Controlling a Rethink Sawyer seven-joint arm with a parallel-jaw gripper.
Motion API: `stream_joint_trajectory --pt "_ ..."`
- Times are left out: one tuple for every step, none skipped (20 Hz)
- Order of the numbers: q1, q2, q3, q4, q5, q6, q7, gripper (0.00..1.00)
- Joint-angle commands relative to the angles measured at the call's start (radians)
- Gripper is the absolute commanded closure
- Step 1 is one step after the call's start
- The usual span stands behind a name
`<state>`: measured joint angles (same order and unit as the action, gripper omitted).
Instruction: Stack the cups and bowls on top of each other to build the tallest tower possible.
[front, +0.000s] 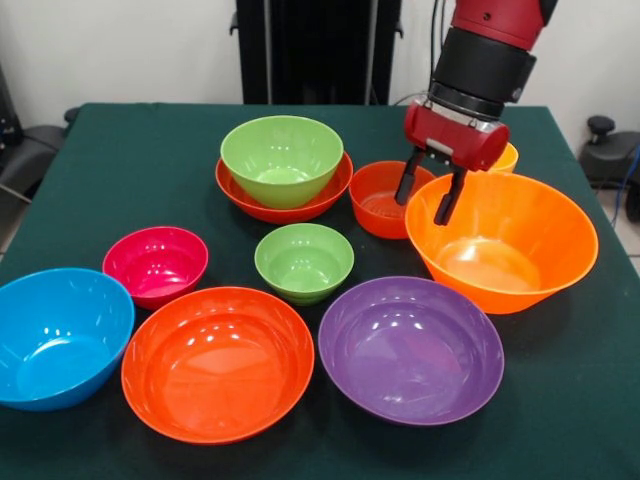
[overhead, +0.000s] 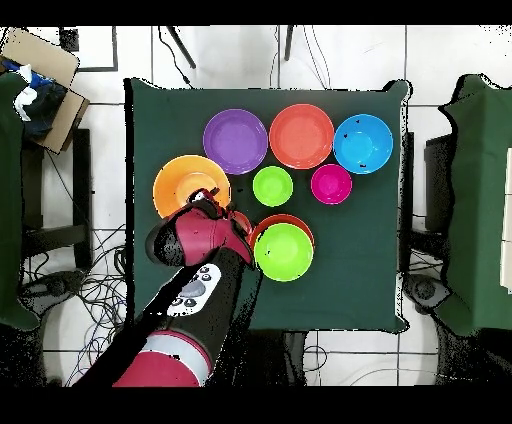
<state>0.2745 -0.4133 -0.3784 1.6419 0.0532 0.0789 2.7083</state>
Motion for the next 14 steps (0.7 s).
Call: stream_joint_trajectory --pt "-0.008 0.017 0.071 0.036 -0.062 0.086 -0.015 0.0" --pt "-0.008 0.017 0.07 0.035 -0.063 0.086 -0.017 0.0" --pt "-0.009 0.017 0.07 0.035 -0.065 0.085 -0.019 0.0" --pt "-0.009 0.018 0.068 0.033 -0.066 0.084 -0.02 0.0" --pt "-0.007 0.021 0.066 0.032 -0.067 0.082 -0.019 0.0" --pt "-0.005 0.022 0.063 0.031 -0.066 0.081 -0.019 0.0" --pt "-0.004 0.024 0.062 0.031 -0.066 0.08 -0.018 0.0" --pt "-0.002 0.025 0.06 0.03 -0.066 0.078 -0.017 0.0" --pt "0.001 0.026 0.057 0.031 -0.066 0.077 -0.016 0.0" --pt "0.004 0.027 0.055 0.031 -0.065 0.077 -0.014 0.0" --pt "0.006 0.027 0.055 0.032 -0.066 0.074 -0.014 0.0" --pt "0.007 0.028 0.054 0.033 -0.066 0.073 -0.013 0.0" --pt "0.008 0.028 0.053 0.033 -0.067 0.073 -0.014 0.0" --pt "0.008 0.028 0.053 0.034 -0.067 0.074 -0.014 0.0"
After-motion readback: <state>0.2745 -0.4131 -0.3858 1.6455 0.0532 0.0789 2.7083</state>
